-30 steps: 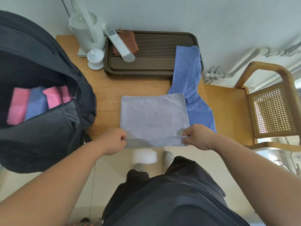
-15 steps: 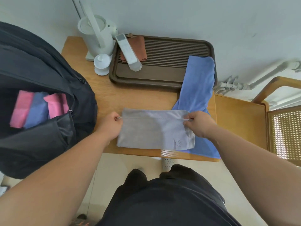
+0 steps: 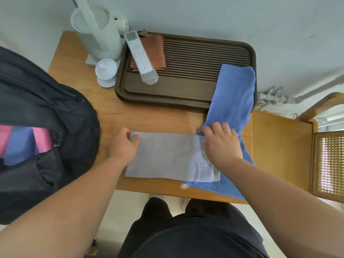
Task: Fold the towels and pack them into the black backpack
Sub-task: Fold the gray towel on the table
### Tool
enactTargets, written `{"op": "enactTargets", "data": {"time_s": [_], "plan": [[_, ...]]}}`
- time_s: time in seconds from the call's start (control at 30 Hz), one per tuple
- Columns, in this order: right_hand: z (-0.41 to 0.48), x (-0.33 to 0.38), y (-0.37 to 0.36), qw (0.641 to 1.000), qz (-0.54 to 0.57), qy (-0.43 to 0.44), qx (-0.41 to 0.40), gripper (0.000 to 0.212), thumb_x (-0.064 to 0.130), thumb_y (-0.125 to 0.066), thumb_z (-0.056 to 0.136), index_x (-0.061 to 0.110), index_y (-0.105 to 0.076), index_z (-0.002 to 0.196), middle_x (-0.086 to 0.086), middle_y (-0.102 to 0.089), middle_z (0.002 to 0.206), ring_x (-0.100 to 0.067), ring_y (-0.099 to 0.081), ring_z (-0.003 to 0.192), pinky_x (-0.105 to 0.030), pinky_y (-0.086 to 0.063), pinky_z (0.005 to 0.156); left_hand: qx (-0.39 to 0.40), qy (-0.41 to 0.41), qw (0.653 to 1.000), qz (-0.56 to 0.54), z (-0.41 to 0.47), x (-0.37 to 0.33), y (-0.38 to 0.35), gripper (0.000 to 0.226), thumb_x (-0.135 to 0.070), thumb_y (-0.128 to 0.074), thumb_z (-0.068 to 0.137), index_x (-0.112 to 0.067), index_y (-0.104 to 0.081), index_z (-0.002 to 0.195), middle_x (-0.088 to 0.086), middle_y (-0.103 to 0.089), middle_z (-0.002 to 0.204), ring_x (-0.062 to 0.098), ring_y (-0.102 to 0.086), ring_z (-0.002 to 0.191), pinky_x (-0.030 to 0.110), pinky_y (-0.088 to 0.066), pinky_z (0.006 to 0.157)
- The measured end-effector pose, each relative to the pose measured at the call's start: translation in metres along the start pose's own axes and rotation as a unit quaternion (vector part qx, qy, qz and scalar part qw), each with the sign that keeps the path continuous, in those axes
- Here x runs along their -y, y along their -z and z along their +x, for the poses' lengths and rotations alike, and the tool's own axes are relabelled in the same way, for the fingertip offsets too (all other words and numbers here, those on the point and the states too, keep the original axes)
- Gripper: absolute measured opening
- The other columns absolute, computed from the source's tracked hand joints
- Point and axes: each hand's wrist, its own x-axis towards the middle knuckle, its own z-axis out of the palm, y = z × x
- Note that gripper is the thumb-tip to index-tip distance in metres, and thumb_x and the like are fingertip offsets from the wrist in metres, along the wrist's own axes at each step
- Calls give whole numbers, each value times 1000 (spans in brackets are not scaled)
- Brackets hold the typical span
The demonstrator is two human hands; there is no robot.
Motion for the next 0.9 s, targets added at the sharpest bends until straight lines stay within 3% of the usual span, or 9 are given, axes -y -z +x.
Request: {"op": "enactTargets", "data": {"time_s": [0.07,0.13,0.27,0.33,0.4,0.53,0.7,0.9], "plan": [[-11,10,-5,992,12,107,-65,38,23,-68,79,19,-62,117,-8,-56,122,-33,-51,113,-44,-44,84,-32,1,999,-25,-7,5,-4,34,-43,-69,89,-23,-53,112,-1,-60,110,22,-60,97,44,-56,85],[-17,23,-8,981,41,181,-56,44,34,-68,81,20,-61,123,-12,-52,136,-35,-48,126,-49,-43,94,-40,26,998,-31,-16,13,-8,50,-48,-74,83,-21,-53,119,0,-59,115,22,-59,100,44,-55,85],[-18,56,-16,979,93,171,54,59,52,-56,93,27,-46,145,-9,-38,155,-33,-32,144,-50,-31,115,-28,70,997,-17,-36,30,-16,63,-52,-75,80,-18,-52,128,2,-56,119,23,-58,103,46,-56,86],[-17,69,-23,974,121,173,80,65,57,-44,97,30,-30,154,-7,-24,163,-31,-18,152,-47,-14,124,-29,70,997,-7,-44,33,-19,63,-50,-75,80,-17,-53,129,1,-54,119,23,-57,104,45,-56,85],[-17,80,-31,976,115,164,83,68,60,-31,98,33,-15,158,-5,-7,168,-29,1,155,-48,3,124,-27,69,997,-10,-45,35,-21,61,-47,-76,80,-18,-53,128,0,-54,118,23,-58,102,43,-56,83],[-20,92,-46,987,86,73,111,77,74,-15,94,40,17,155,-4,29,163,-33,32,147,-61,13,119,9,57,998,-22,-39,33,-20,62,-49,-76,75,-22,-53,125,-1,-58,115,22,-61,99,45,-58,82],[-25,95,-57,991,76,59,87,90,88,-11,85,41,14,156,-7,22,165,-36,29,148,-64,11,118,54,102,984,-133,-30,26,-18,51,-44,-81,75,-21,-57,113,-3,-67,105,20,-67,91,44,-59,80],[-24,98,-60,993,73,51,72,95,90,-15,81,39,8,158,-7,17,167,-37,23,150,-64,7,118,78,166,959,-214,-20,24,-19,19,-28,-78,82,-15,-68,92,7,-74,94,28,-72,82,47,-62,78]]}}
